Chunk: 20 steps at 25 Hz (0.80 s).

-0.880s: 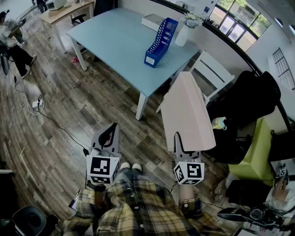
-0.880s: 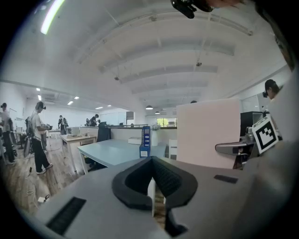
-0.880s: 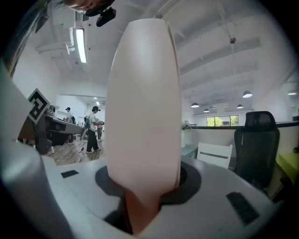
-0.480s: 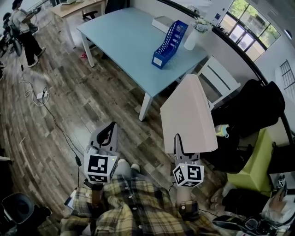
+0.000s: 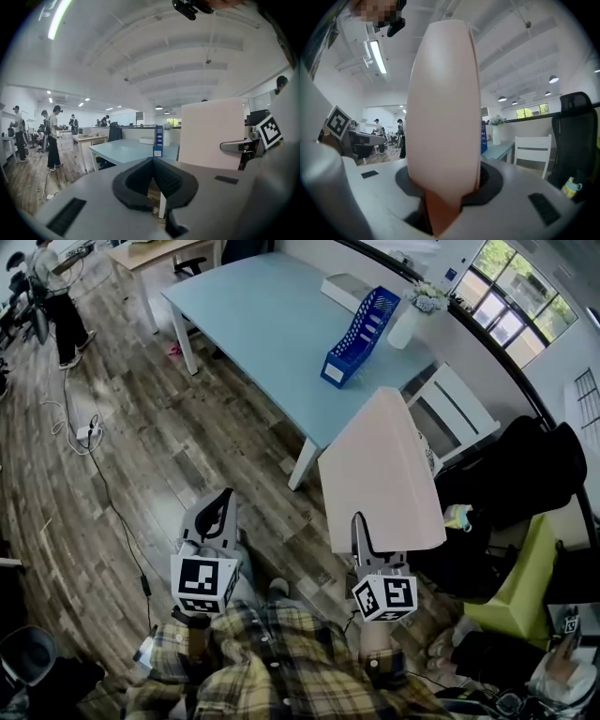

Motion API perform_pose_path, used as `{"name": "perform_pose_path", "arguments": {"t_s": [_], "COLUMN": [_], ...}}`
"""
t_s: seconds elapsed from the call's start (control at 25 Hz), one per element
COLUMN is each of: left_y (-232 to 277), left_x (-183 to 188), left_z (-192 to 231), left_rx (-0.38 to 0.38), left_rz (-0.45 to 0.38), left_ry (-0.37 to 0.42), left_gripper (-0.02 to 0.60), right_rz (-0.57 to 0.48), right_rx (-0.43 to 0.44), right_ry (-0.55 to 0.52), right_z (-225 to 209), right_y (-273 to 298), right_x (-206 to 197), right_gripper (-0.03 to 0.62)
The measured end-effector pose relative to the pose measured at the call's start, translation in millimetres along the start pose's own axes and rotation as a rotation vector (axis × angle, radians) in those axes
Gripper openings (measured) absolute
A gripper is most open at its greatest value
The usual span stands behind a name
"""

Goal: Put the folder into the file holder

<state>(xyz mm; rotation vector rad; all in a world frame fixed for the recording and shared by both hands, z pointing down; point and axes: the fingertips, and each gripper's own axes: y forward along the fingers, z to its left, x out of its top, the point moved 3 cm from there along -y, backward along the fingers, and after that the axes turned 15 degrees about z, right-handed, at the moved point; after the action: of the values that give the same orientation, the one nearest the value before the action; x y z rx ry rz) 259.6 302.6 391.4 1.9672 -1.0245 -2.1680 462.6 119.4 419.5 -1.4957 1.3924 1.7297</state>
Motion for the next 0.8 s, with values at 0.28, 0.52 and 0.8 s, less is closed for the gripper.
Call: {"name": "perform_pose_path", "arguments": {"t_s": [0.28,0.52,0.8], "left_y": [45.2,77.4,111.2], "left_x": [31.7,58.3,72.9], "left_z": [64.2,131.0,184.8], "left_rx": [-0.041,-0.074,-0.116], "left_rz": [-0.026,-0.054,-0.051], "left_ry": [0.021,0.029,0.053], "left_gripper": [-0.008,-0.008,-0.008], "right_rz": [-0.022,-0.03,-0.025], "right_rx": [-0.018,-0.057,-0.113], "right_ry": [-0.007,-0.013,0.008], "right_z": [29.8,62.7,85.6], "right_y": [70.8,129.9,176.0], "right_x": [39.3,67.7,80.0], "right_gripper": [0.158,0.158,0.158]}}
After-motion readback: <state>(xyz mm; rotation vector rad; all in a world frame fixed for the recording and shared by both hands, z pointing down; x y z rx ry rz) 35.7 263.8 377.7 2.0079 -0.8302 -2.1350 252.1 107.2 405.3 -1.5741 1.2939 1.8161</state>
